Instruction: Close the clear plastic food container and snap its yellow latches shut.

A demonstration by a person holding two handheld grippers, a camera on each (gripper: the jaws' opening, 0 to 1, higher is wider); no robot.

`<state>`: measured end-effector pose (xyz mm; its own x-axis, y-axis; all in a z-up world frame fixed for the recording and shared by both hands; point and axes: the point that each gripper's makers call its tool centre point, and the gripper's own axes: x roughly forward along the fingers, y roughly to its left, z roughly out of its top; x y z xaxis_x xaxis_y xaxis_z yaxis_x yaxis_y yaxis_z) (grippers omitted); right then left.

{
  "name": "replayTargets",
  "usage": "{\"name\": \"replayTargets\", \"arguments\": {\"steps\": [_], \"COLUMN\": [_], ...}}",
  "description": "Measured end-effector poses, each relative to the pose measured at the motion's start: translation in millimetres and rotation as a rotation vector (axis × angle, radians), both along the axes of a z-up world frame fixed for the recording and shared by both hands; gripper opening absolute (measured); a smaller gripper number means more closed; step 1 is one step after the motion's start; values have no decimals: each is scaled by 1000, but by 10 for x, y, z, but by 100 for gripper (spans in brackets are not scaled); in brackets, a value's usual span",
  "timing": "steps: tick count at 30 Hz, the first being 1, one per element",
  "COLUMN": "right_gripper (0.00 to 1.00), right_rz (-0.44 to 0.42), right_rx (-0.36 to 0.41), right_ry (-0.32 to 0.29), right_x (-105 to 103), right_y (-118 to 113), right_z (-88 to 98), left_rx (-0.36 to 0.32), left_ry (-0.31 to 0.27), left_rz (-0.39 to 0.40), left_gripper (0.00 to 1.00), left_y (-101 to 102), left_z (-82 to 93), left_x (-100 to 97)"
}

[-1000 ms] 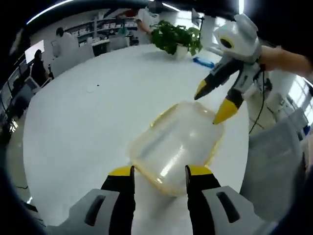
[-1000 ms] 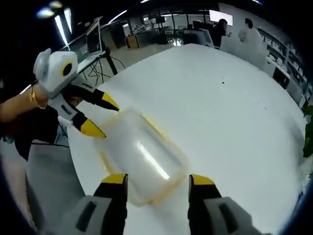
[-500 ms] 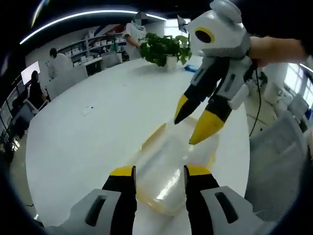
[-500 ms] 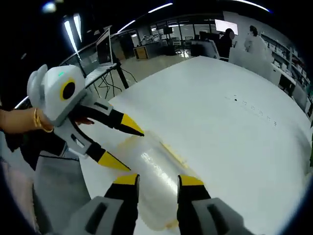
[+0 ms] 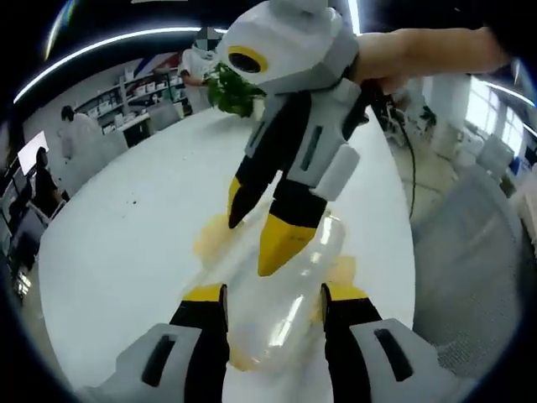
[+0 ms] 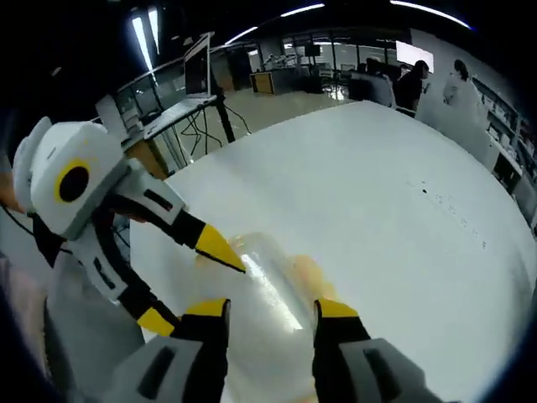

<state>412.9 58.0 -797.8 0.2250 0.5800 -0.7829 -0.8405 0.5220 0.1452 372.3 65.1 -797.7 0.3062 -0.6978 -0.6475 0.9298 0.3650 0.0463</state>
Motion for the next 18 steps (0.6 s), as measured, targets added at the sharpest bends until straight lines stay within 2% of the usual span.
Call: {"name": "replayTargets", "arguments": {"steps": [4,7,11,12,14,16,18], "right_gripper": [41,41,41,41,41,41,41], "right_rz": [122,174,235,275,311,350,346], "right_rx": [-74,-102,-141,-153,-189,-244,-227], "right_ry": [4,11,49,70,58,61,73], "right_x": [12,39,35,-13,8,14,26], "right_y": [-1,25,37,31,7,-45,3], "right_z": [-62,-86,-124,-139,-159,-196,-188], "left_rx": [47,76,179,171,137,131,126], "left_ry": [-66,-95,-164,-190,-162,-185,-201], "left_rz": [-88,-146,-189,-180,-161,-171,-183], "left_gripper": [47,49,45,43,42,40,36], "left_y": [-30,-66,-18,-36,-75,-99,-124], "left_z": [-38,-77,-195,-182,-161,-164,-167], "left_x": [-40,-110,-98,-69,-99,-110,-134]}}
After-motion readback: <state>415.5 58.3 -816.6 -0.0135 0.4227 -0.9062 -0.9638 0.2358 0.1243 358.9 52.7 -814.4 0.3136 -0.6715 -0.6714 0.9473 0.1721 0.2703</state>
